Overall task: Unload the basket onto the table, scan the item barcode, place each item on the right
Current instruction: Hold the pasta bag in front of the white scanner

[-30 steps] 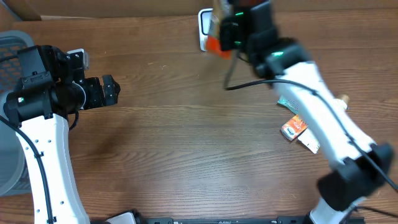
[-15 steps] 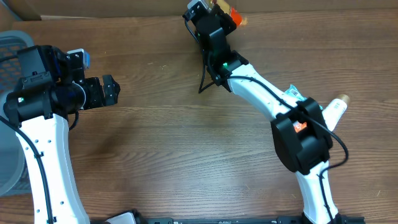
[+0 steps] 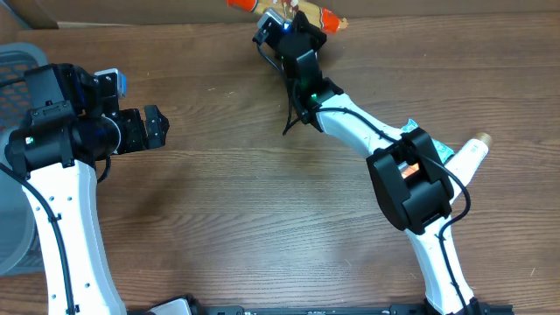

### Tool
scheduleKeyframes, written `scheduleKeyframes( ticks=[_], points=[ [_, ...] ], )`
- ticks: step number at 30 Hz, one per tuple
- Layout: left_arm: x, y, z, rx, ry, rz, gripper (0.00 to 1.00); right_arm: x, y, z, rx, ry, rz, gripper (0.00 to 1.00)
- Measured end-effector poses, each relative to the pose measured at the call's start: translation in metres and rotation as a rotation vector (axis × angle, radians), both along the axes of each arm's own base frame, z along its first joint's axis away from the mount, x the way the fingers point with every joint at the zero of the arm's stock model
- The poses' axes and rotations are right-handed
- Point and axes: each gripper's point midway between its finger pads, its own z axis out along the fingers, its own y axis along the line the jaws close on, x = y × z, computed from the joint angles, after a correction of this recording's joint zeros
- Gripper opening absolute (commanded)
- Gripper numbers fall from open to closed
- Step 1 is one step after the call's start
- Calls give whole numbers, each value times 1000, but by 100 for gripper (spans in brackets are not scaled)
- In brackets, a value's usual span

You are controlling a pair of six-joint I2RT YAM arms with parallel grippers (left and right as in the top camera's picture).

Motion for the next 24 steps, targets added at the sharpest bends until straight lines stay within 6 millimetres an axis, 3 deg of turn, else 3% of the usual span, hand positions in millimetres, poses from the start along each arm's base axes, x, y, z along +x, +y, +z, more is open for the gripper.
scheduleKeyframes(
  ticks=[10, 24],
  points=[
    [0, 0, 0, 0, 0, 0, 100, 3, 5, -44, -174, 54, 39, 4],
    [0, 0, 0, 0, 0, 0, 100, 4, 2, -43, -200, 45, 23, 4]
  ],
)
